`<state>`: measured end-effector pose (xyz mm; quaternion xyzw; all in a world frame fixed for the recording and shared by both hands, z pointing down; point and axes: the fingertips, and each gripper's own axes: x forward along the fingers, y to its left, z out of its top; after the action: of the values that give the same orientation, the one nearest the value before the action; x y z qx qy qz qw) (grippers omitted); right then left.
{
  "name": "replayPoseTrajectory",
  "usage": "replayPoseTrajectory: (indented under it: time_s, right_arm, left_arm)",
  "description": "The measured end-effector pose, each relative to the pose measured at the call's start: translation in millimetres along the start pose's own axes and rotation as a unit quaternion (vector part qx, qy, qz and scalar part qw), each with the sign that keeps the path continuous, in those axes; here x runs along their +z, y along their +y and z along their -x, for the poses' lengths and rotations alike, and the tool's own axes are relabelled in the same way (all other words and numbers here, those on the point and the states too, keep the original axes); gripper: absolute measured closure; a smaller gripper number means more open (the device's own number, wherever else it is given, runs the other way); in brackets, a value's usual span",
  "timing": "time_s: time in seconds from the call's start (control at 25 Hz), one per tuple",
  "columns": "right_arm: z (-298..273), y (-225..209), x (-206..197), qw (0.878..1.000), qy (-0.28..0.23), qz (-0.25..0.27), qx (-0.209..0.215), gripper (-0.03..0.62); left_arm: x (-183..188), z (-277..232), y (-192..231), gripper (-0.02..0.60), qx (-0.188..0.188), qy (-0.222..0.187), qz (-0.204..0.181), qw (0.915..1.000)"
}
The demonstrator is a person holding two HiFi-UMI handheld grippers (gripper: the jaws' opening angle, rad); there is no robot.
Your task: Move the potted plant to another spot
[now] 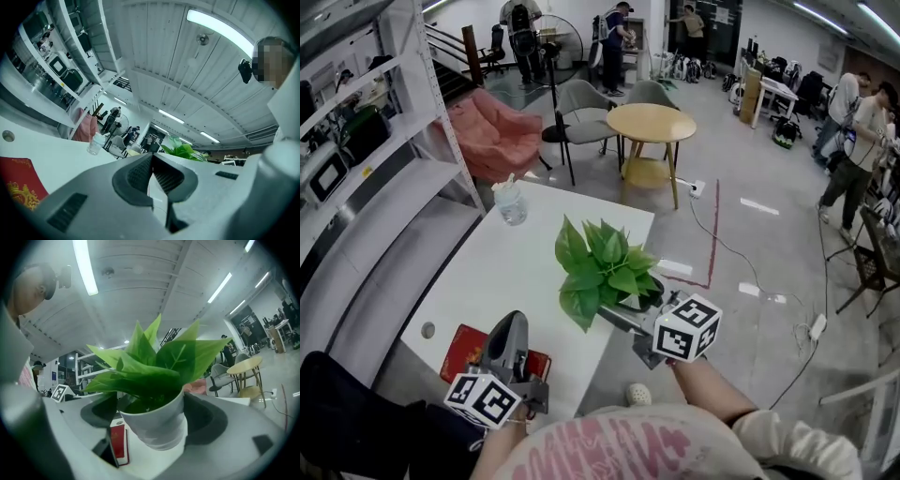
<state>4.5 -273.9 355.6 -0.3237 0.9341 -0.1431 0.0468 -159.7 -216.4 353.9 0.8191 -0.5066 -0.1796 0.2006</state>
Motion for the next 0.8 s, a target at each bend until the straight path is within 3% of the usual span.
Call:
replayPoseTrajectory:
  time_s: [0.48, 0.8]
  right_arm:
    - [-49.7, -81.5, 36.5, 0.995, 0.024, 0.025, 0.093, 0.137]
    - [-62.2, -105.5, 34.2, 0.989, 0.036, -0.011, 0.144, 0.137]
  left_arm:
    - [0.3, -78.4, 3.6, 0.578, 0.06, -0.062, -0.004, 0.9962]
    - [-19.3, -87.5, 5.3, 0.578, 0.115, -0.096, 0.034, 0.9881]
